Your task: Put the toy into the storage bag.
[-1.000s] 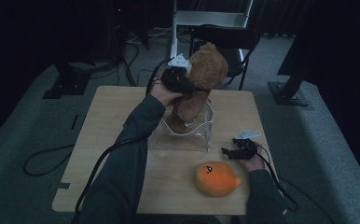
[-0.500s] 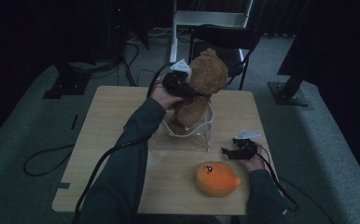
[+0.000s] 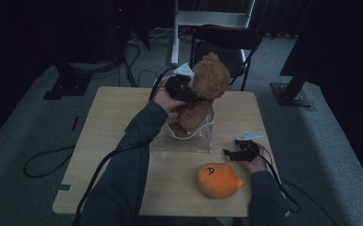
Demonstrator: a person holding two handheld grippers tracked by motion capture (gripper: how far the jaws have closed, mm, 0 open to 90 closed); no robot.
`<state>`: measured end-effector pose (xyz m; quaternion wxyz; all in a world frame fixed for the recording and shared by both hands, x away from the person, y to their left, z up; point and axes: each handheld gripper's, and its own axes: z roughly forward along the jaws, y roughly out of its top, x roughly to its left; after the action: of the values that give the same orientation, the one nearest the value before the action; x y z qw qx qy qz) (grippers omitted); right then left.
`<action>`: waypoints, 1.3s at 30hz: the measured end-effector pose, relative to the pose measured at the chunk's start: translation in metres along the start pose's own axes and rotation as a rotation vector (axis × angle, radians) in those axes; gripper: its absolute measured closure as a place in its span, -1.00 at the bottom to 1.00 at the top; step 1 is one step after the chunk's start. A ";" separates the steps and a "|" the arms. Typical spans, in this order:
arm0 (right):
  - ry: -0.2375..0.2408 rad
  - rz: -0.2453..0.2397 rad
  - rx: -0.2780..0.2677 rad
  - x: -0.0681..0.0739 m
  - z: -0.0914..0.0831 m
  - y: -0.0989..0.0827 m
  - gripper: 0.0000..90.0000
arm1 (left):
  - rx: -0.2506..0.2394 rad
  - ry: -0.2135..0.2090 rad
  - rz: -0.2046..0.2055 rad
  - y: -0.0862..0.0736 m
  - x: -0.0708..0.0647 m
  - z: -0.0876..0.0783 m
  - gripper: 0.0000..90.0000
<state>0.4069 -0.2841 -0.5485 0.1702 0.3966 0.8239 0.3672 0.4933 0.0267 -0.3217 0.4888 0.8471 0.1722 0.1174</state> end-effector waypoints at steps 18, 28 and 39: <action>-0.001 -0.002 0.001 0.000 0.000 0.000 -0.47 | 0.037 -0.010 0.062 -0.001 -0.008 0.002 -0.31; -0.004 -0.001 0.002 0.000 0.000 0.000 -0.47 | 0.065 -0.035 0.073 -0.003 -0.008 0.002 -0.34; -0.005 0.001 0.002 0.000 0.000 0.000 -0.48 | 0.102 -0.076 0.071 -0.006 -0.005 -0.001 -0.34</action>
<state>0.4074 -0.2840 -0.5485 0.1715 0.3981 0.8236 0.3657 0.4872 0.0282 -0.3267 0.4466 0.8804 0.1292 0.0936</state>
